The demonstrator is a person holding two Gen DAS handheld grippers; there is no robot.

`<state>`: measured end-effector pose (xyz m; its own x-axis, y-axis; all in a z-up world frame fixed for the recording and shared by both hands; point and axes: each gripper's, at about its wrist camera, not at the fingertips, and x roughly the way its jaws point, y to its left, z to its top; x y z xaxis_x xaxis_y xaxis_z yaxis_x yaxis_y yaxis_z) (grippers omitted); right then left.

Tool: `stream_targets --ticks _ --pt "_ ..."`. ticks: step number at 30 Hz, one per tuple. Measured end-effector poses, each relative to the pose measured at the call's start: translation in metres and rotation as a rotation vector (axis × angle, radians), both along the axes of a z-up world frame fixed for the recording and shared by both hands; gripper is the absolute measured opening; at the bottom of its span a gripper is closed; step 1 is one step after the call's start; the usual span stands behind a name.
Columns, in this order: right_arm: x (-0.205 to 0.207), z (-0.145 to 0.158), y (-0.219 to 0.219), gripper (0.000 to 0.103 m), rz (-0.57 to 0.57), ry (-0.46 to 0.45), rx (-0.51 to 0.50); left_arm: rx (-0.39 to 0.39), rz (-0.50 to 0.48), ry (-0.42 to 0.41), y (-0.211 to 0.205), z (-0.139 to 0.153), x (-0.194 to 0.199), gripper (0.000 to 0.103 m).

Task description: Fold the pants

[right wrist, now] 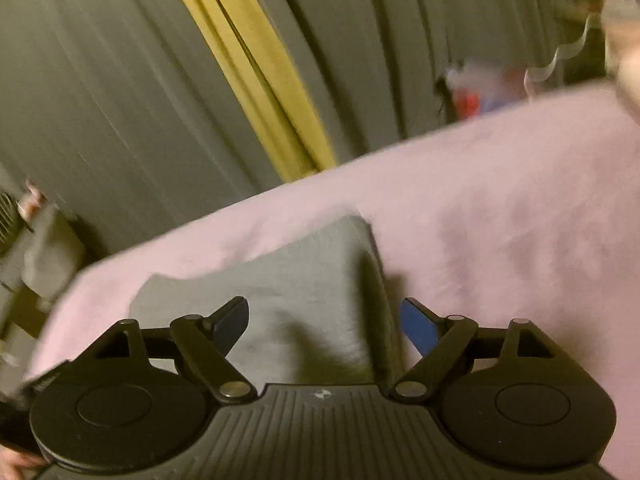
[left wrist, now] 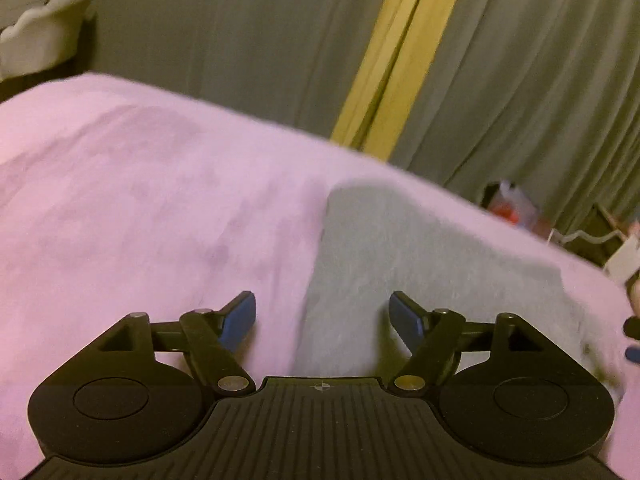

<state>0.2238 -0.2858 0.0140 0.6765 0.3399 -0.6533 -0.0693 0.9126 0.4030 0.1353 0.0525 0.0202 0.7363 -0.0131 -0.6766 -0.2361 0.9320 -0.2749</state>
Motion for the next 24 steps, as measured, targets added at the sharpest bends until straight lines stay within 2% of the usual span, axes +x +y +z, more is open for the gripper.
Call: stream_targets --ticks 4,5,7,8,10,12,13,15,16,18,21,24 --pt "-0.034 -0.022 0.010 0.089 0.071 -0.006 -0.001 -0.008 -0.061 0.059 -0.017 -0.006 -0.009 0.088" --pt "-0.038 -0.030 0.015 0.092 0.081 0.018 -0.037 0.004 -0.074 0.069 -0.021 -0.007 -0.010 0.091" --pt "-0.037 -0.048 0.031 0.098 0.065 0.095 -0.195 0.061 -0.073 0.118 -0.037 -0.014 -0.007 0.094" --pt "-0.033 -0.052 0.029 0.099 0.061 0.127 -0.198 0.116 -0.056 0.143 -0.036 -0.019 -0.009 0.095" --pt "-0.028 -0.049 0.021 0.099 0.035 0.120 -0.147 0.171 -0.023 0.132 -0.038 -0.021 -0.016 0.099" --pt "-0.034 -0.046 0.020 0.099 0.024 0.102 -0.166 0.225 0.023 0.107 -0.044 -0.010 -0.026 0.096" --pt "-0.039 -0.045 0.021 0.099 0.026 0.081 -0.179 0.241 0.023 0.060 -0.047 -0.003 -0.035 0.096" --pt "-0.052 -0.035 0.027 0.099 0.032 0.029 -0.208 0.218 -0.030 -0.013 -0.052 0.008 -0.051 0.096" --pt "-0.055 -0.032 0.026 0.099 0.031 0.013 -0.206 0.209 -0.047 -0.022 -0.054 0.010 -0.055 0.097" --pt "-0.056 -0.029 0.026 0.099 0.009 0.011 -0.212 0.232 -0.068 0.022 -0.060 0.005 -0.058 0.097" --pt "-0.048 -0.036 0.025 0.099 -0.023 0.071 -0.239 0.291 -0.051 0.109 -0.061 -0.014 -0.049 0.100" --pt "-0.048 -0.036 0.028 0.099 -0.023 0.064 -0.261 0.256 0.008 0.110 -0.053 -0.014 -0.051 0.101"
